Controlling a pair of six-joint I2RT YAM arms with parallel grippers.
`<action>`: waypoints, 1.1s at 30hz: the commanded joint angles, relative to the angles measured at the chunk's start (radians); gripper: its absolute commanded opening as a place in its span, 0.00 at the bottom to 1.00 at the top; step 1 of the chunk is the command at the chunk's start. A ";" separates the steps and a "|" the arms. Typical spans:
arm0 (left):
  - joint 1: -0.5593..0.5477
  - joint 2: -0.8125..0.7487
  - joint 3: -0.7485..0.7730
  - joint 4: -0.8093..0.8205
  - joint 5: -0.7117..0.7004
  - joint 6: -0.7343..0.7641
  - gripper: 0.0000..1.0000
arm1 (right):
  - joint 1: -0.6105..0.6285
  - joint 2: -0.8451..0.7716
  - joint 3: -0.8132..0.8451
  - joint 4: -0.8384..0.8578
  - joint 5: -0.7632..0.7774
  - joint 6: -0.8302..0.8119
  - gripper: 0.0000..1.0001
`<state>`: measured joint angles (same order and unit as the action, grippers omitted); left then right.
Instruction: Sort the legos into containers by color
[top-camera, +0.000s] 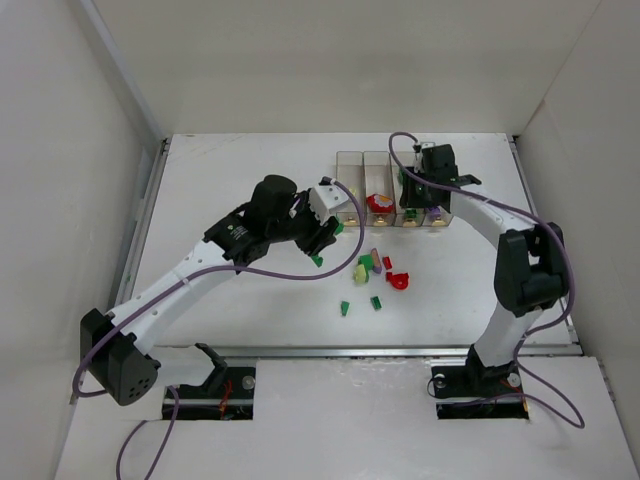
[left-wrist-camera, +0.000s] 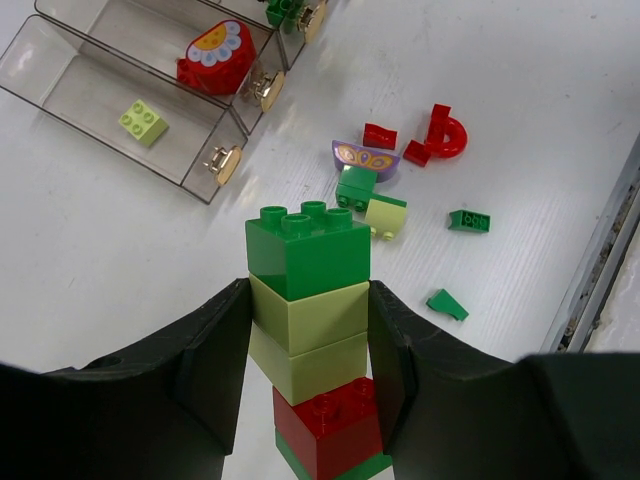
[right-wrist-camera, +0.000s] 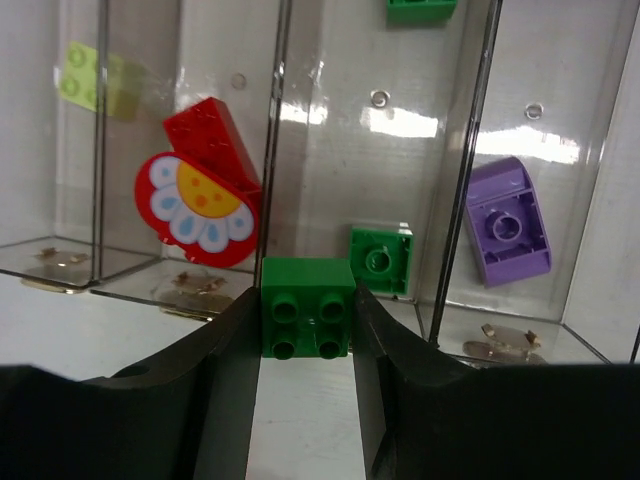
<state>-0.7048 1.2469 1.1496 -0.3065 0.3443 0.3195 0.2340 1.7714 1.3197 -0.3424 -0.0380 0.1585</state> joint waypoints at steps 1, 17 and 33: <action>0.002 -0.015 0.002 0.035 0.016 -0.011 0.00 | 0.004 -0.033 0.113 0.011 0.041 -0.024 0.21; 0.002 -0.015 -0.007 0.035 0.016 -0.011 0.00 | 0.004 -0.133 0.099 0.034 -0.067 -0.057 1.00; 0.002 -0.006 0.015 0.035 0.053 0.073 0.00 | 0.116 -0.205 -0.004 0.186 -1.238 -0.212 0.99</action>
<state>-0.7048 1.2472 1.1446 -0.3046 0.3672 0.3607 0.3164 1.5326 1.2613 -0.1925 -1.1023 -0.0532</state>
